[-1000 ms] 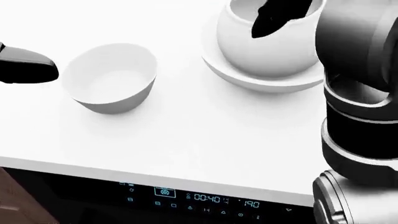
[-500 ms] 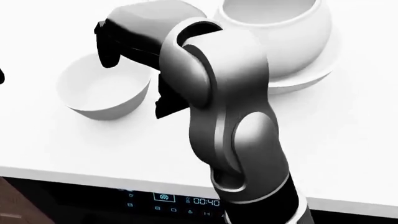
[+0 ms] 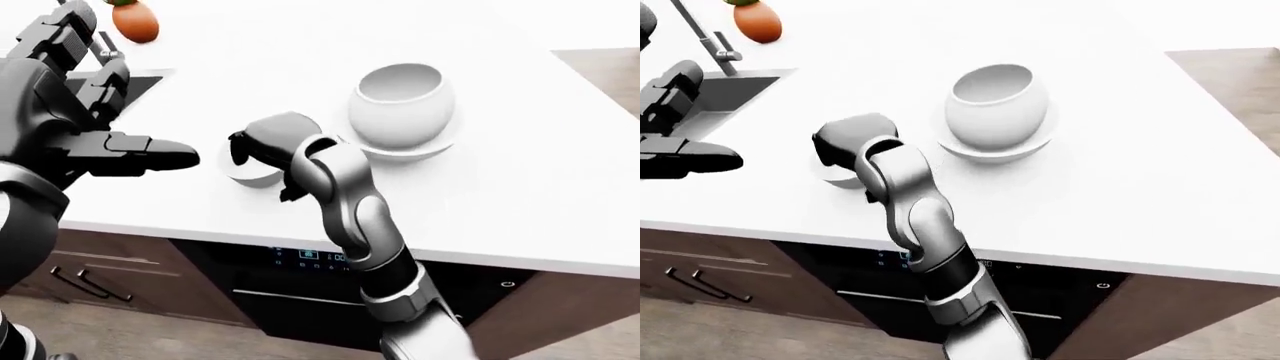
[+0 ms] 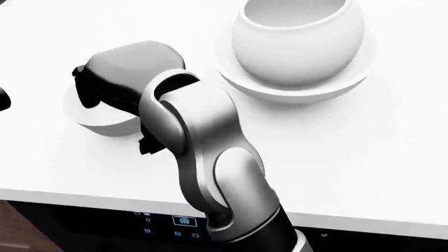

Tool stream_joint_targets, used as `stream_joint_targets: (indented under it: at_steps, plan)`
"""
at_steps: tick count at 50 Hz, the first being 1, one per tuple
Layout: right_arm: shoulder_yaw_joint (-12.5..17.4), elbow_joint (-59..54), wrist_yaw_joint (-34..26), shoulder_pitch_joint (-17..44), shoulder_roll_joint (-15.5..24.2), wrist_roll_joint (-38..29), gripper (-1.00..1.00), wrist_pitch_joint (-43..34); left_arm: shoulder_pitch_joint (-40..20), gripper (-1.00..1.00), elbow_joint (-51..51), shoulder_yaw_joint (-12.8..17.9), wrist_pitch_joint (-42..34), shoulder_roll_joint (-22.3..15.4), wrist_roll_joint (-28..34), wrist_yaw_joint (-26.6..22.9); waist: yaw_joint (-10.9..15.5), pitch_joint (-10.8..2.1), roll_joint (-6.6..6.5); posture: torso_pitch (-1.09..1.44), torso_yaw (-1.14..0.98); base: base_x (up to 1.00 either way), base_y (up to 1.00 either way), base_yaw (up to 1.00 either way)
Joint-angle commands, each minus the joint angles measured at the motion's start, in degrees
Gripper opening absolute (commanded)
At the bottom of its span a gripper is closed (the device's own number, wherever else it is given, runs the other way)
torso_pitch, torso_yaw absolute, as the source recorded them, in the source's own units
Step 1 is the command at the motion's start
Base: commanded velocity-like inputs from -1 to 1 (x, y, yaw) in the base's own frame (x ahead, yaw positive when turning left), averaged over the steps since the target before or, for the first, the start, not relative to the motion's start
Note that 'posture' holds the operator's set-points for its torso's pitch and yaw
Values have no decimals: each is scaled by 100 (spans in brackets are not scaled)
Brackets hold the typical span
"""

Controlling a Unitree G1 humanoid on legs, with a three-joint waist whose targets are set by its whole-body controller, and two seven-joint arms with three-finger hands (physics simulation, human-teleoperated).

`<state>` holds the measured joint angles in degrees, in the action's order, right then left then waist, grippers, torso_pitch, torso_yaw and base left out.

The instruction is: Stack the bowls from largest to smallest.

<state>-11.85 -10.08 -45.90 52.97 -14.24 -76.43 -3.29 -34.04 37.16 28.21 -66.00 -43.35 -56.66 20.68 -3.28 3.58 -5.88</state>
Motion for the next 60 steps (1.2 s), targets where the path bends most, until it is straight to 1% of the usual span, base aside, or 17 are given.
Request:
stream_joint_targets:
  at_steps: [1, 5, 8, 11, 14, 19, 20, 21, 23, 24, 30, 33, 39, 45, 52, 55, 60]
  plan:
    - [37, 81, 251, 156, -35, -21, 15, 60, -113, 100, 70, 130, 194, -114, 11, 42, -7, -144, -51, 0, 0, 0, 0, 0]
    - [93, -291, 540, 210, -15, 5, -8, 61, 14, 100, 116, 120, 263, -79, 73, -11, -1, -151, -52, 0, 0, 0, 0, 0]
    - [150, -714, 891, 306, 47, 113, -11, 91, 167, 100, 128, -4, 399, 39, 364, -182, 8, -160, -56, 0, 0, 0, 0, 0]
    - [194, -1182, 1245, 453, 121, 216, -15, 134, 197, 100, 112, -27, 406, 138, 584, -337, 25, -179, -56, 0, 0, 0, 0, 0]
    - [223, -1600, 1580, 628, 183, 297, -27, 161, 198, 100, 145, -18, 357, 229, 725, -445, 31, -192, -49, 0, 0, 0, 0, 0]
    - [173, -2203, 2153, 709, 194, 318, -35, 252, 234, 100, 210, 125, 262, 283, 792, -565, 47, -191, -34, 0, 0, 0, 0, 0]
    - [179, -2310, 2242, 755, 210, 320, -43, 280, 245, 100, 212, 133, 262, 294, 817, -588, 50, -189, -32, 0, 0, 0, 0, 0]
    - [183, -2327, 2260, 778, 222, 316, -66, 277, 270, 100, 201, 114, 297, 311, 873, -625, 53, -189, -29, 0, 0, 0, 0, 0]
    - [184, -2267, 2236, 794, 256, 299, -91, 284, 262, 100, 213, 132, 267, 335, 905, -654, 64, -195, -24, 0, 0, 0, 0, 0]
    - [202, -2170, 2210, 824, 281, 298, -100, 278, 256, 100, 221, 144, 250, 341, 913, -665, 73, -197, -21, 0, 0, 0, 0, 0]
    - [287, -1286, 1612, 937, 403, 334, -100, 197, 223, 100, 353, 152, 195, 393, 948, -729, 115, -170, 21, 0, 0, 0, 0, 0]
    - [341, -936, 1354, 1035, 468, 372, -100, 151, 261, 100, 402, 79, 253, 398, 1063, -791, 121, -154, 51, 0, 0, 0, 0, 0]
    - [439, -398, 904, 1421, 580, 478, -100, 24, 200, 100, 531, 70, 80, 431, 1140, -847, 122, -156, 88, -1, 0, 0, 0, 0]
    - [553, -106, 372, 1880, 785, 572, -100, -124, 127, 100, 606, 67, -31, 464, 1154, -905, 113, -285, 103, -7, 0, 0, 0, 0]
    - [763, 135, -229, 2319, 1314, 725, -100, -189, 16, 100, 652, -30, -127, 507, 1168, -877, 113, -483, 130, -14, 0, 0, 0, 0]
    - [928, 184, -607, 2562, 1675, 849, -100, -218, -74, 100, 667, -42, -218, 510, 1138, -857, 112, -580, 140, -17, 0, 0, 0, 0]
    - [1056, 286, -1059, 2634, 2092, 1010, -100, -367, -152, 100, 743, -57, -335, 556, 1079, -788, 111, -745, 158, -22, 0, 0, 0, 0]
